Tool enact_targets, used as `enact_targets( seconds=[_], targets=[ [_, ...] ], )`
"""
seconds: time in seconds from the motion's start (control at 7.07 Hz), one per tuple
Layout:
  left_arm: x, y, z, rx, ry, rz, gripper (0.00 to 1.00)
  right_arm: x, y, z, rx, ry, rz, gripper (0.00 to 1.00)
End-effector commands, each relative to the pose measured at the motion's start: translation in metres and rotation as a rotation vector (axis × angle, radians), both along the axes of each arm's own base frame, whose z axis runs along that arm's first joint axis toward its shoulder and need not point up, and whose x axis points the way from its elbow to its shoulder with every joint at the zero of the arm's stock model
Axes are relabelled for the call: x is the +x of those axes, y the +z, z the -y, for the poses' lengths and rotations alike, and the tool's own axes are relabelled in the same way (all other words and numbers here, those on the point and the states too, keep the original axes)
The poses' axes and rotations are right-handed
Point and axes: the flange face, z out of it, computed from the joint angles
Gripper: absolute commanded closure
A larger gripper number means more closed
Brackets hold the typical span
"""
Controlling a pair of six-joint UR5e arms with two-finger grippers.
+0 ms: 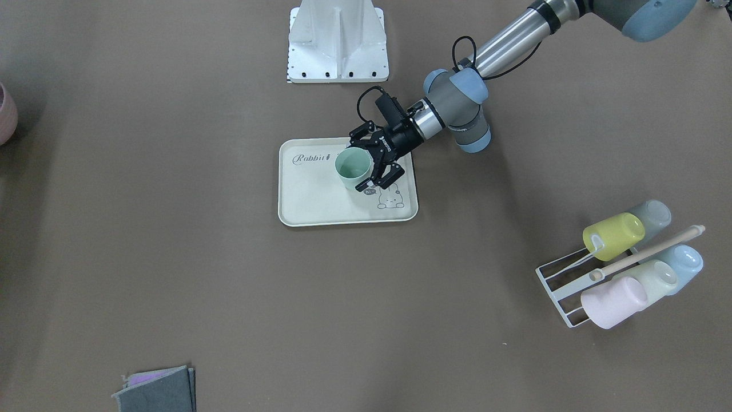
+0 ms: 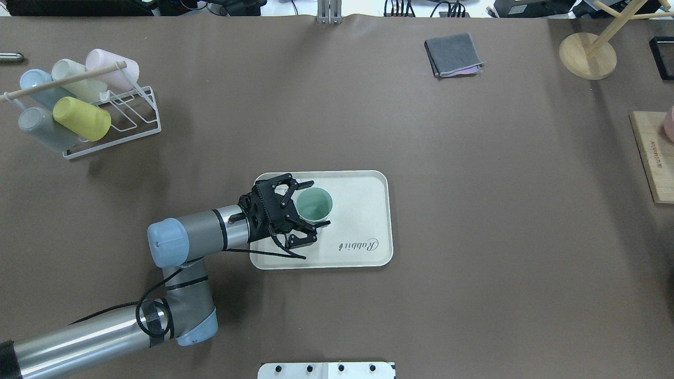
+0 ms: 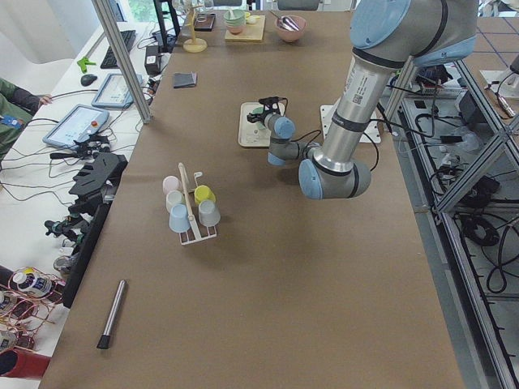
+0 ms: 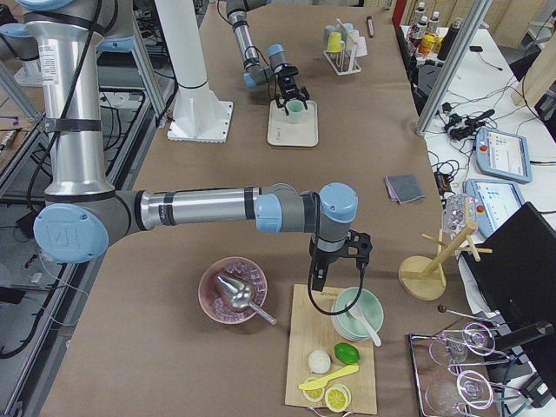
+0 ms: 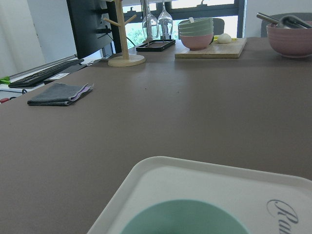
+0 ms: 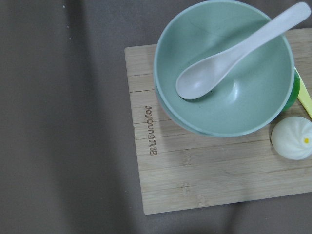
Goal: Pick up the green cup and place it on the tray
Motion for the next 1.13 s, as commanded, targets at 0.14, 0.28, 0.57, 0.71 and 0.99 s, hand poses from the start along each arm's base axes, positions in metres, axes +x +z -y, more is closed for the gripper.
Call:
enact_targets(
  seconds=[0.14,0.28,0.57,0.71,0.99],
  targets=[
    [-0.016,-0.012,-0.007,0.012,0.001,-0.023,0.01,0.000,0.000,0.000,0.000,0.000,0.000,0.00],
    [-0.021,-0.023,-0.008,0.011,0.001,-0.025,0.01,-0.001,0.000,0.000,0.000,-0.001,0.000,0.00],
    [-0.032,-0.059,-0.009,0.004,0.001,-0.019,0.01,-0.002,0.000,0.000,0.000,-0.003,0.000,0.00],
    [-0.040,-0.081,-0.001,-0.013,0.004,0.030,0.01,-0.002,-0.001,0.001,0.001,-0.003,0.002,0.00],
    [-0.065,-0.117,0.024,-0.065,-0.029,0.148,0.01,-0.005,-0.013,0.011,0.023,-0.008,0.005,0.00]
  ],
)
